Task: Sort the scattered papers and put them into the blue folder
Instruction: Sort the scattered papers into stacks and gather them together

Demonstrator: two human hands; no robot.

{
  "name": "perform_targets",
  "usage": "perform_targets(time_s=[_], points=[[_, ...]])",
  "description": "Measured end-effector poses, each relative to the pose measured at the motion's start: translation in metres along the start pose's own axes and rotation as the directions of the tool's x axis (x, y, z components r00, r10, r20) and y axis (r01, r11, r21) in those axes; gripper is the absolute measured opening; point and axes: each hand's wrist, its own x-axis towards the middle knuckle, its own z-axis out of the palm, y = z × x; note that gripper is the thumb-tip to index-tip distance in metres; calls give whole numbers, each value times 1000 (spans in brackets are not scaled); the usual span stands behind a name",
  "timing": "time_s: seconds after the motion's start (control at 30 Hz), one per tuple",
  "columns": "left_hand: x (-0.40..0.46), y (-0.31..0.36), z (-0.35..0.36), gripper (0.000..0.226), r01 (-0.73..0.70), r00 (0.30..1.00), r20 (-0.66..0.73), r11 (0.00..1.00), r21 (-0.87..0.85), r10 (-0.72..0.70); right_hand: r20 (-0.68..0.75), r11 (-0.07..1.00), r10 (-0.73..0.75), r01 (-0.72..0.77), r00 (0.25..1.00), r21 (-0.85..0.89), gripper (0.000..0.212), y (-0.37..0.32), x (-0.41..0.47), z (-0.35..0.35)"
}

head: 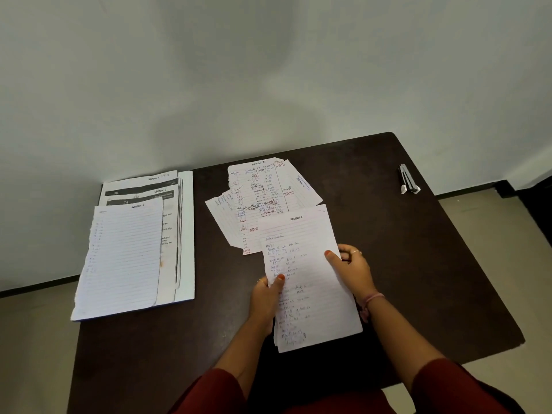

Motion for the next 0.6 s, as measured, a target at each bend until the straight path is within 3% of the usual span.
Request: perform_targets(time_s=[0.13, 0.33, 0.43, 0.5, 0.6], points=[[4, 4, -9, 13, -40, 999, -11, 999, 6, 40, 149, 999, 11, -17, 989, 41, 19, 3, 4, 6], [23, 20, -16, 20, -78, 997, 25, 994, 71, 77, 150, 996, 23, -35, 988, 78, 11, -2, 18, 16], [34, 37, -19, 28, -125, 990, 82, 975, 186, 111, 114, 993, 22, -35, 993, 113, 12, -7, 28, 19], [45, 51, -23, 28, -224, 974, 48, 909, 351, 222, 67, 985, 31, -42, 997, 168, 10, -9, 34, 19], [65, 75, -35, 28, -351, 884, -43, 722, 597, 465, 13, 969, 66, -67, 998, 236, 9, -13, 43, 15]])
